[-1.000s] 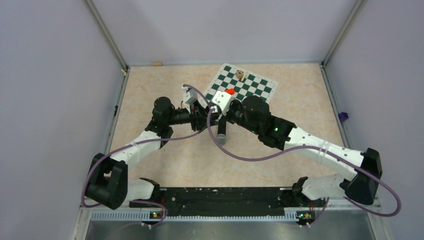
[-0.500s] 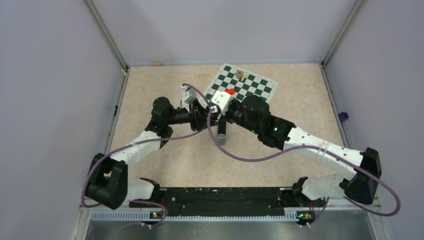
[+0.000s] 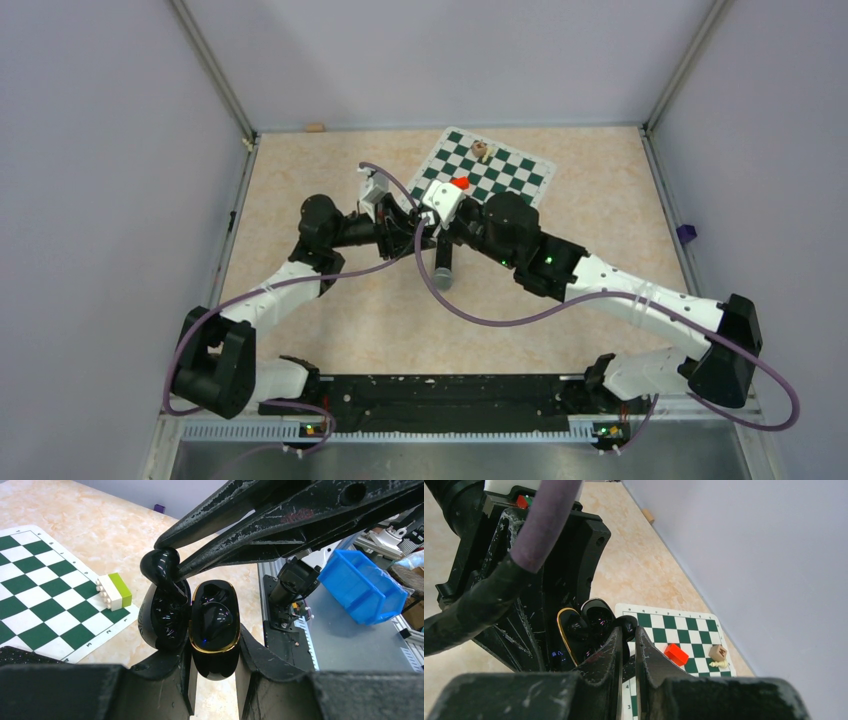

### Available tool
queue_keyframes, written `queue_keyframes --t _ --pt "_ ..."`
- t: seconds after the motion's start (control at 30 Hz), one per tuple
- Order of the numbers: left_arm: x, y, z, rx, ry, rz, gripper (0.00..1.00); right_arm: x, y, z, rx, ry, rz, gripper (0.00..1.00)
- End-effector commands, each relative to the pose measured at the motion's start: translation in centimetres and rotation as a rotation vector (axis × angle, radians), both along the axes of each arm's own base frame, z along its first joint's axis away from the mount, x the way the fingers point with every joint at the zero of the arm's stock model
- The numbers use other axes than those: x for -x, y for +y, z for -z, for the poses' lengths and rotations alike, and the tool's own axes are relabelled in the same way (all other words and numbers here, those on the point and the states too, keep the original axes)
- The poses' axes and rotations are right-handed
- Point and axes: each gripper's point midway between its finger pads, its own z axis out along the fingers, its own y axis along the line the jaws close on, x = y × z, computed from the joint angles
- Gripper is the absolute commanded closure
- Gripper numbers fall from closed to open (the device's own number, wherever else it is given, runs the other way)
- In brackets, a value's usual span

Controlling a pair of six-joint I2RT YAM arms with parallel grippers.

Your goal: Insert the wireless bluetooth earbuds into the charging case

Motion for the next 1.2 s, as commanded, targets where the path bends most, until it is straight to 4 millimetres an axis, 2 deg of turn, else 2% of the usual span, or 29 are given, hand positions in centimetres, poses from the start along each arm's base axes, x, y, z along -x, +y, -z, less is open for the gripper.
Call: queue_keyframes --t 0.0,0.2,0.37,0.5,0.57,0.8,1.17 --pt "0.7 0.1 -2.5 0.057 -0.14 0.034 1.0 0.2 -0.2 1.2 0.026 0.009 0.01 1.0" --pt "0.4 0.4 -2.6 0.061 -0.158 0.012 1.0 -0.7 -1.1 0.7 -0.005 0.027 0.092 1.0" --pt "0.2 0.5 -2.4 0.06 -0.174 -0.002 1.0 -0.4 -0.9 0.6 -0.035 0.058 0.089 1.0" --pt "0.0 0.5 -2.1 0.051 -0.17 -0.01 1.0 0.7 0.3 0.9 -0.032 0.09 0.007 1.0" --pt "0.0 0.5 -2.1 0.05 -0.171 -0.012 1.0 1.1 0.4 1.7 -0.003 0.109 -0.017 1.0" --pt "0.3 0.6 -2.3 0.056 -0.188 -0.003 1.0 -0.1 -0.4 2.4 0.028 0.079 0.055 1.0" --pt "0.7 0.7 -2.3 0.055 -0.224 0.008 1.0 -0.1 -0.5 3.2 0.041 0.099 0.06 1.0"
